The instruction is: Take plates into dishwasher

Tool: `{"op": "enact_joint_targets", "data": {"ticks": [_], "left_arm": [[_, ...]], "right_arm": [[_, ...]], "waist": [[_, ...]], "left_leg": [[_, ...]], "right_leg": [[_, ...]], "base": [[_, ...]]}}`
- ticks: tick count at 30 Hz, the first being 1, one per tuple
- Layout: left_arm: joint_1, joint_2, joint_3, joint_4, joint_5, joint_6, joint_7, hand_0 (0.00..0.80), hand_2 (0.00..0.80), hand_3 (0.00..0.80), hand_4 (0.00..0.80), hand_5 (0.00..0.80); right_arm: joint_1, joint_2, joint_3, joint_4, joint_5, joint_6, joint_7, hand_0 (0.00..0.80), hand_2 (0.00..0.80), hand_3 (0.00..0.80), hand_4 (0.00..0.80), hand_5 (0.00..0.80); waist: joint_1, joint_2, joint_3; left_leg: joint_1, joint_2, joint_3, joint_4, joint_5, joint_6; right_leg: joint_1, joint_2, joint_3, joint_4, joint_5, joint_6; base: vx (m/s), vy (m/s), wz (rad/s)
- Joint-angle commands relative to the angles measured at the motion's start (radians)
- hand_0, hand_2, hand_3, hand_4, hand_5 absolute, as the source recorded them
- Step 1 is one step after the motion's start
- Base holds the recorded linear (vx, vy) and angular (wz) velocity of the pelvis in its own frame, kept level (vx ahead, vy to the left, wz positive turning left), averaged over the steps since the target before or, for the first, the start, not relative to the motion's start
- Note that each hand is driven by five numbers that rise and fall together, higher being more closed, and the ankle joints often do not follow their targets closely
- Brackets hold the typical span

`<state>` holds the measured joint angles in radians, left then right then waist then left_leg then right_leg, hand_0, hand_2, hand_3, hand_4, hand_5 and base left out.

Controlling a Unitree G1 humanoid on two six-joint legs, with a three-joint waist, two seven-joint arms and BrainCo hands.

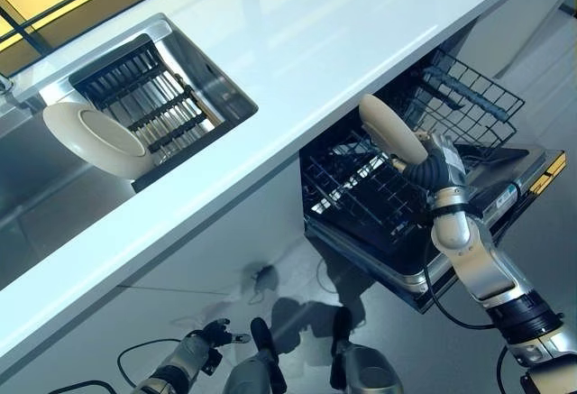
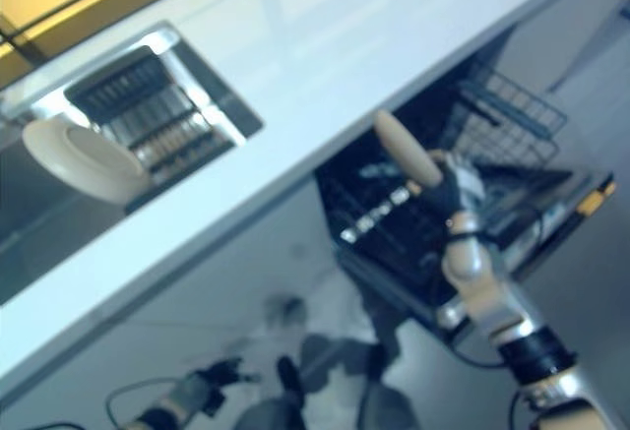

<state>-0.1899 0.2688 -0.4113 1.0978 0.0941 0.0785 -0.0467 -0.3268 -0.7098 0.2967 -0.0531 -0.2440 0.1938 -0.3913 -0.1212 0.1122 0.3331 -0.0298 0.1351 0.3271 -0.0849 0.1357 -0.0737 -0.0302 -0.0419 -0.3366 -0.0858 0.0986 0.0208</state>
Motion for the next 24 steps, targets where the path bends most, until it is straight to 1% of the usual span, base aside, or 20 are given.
{"op": "enact_joint_targets", "data": {"ticks": [1,11,16,24], "left_arm": [[-0.010,0.030,-0.009,-0.008,-0.024,0.010,0.013,0.000,0.000,0.000,0.000,0.000],[-0.015,0.031,-0.021,-0.019,-0.027,0.022,0.009,0.000,0.000,0.000,0.000,0.000],[-0.018,0.032,-0.023,-0.020,-0.022,0.026,0.006,0.000,0.000,0.000,0.000,0.000],[-0.025,0.037,-0.023,-0.028,-0.015,0.032,-0.006,0.000,0.000,0.000,0.000,0.000]], "right_arm": [[-0.051,0.053,0.039,-0.004,0.001,-0.054,-0.039,0.800,0.800,0.800,0.800,0.800],[-0.066,0.084,0.090,0.115,0.008,-0.022,-0.017,0.800,0.800,0.800,0.800,0.800],[-0.070,0.099,0.106,0.175,-0.009,-0.023,-0.009,0.800,0.800,0.800,0.800,0.800],[-0.096,0.111,0.127,0.254,-0.034,0.000,0.031,0.800,0.800,0.800,0.800,0.800]], "waist": [[-0.012,-0.091,-0.009],[-0.003,-0.084,0.002],[0.003,-0.083,0.006],[0.014,-0.080,0.015]], "left_leg": [[-0.009,-0.064,0.079,0.003,-0.134,0.030],[-0.013,-0.064,0.075,0.006,-0.131,0.027],[-0.016,-0.065,0.070,0.009,-0.132,0.026],[-0.022,-0.066,0.057,0.015,-0.130,0.024]], "right_leg": [[0.021,0.035,0.031,0.095,-0.222,-0.021],[0.019,0.030,0.022,0.101,-0.227,-0.025],[0.018,0.027,0.015,0.105,-0.231,-0.027],[0.012,0.024,0.006,0.117,-0.237,-0.031]], "base": [[0.000,0.000,0.00],[0.000,0.000,0.00],[0.000,0.000,0.00],[0.000,0.000,0.00]]}}
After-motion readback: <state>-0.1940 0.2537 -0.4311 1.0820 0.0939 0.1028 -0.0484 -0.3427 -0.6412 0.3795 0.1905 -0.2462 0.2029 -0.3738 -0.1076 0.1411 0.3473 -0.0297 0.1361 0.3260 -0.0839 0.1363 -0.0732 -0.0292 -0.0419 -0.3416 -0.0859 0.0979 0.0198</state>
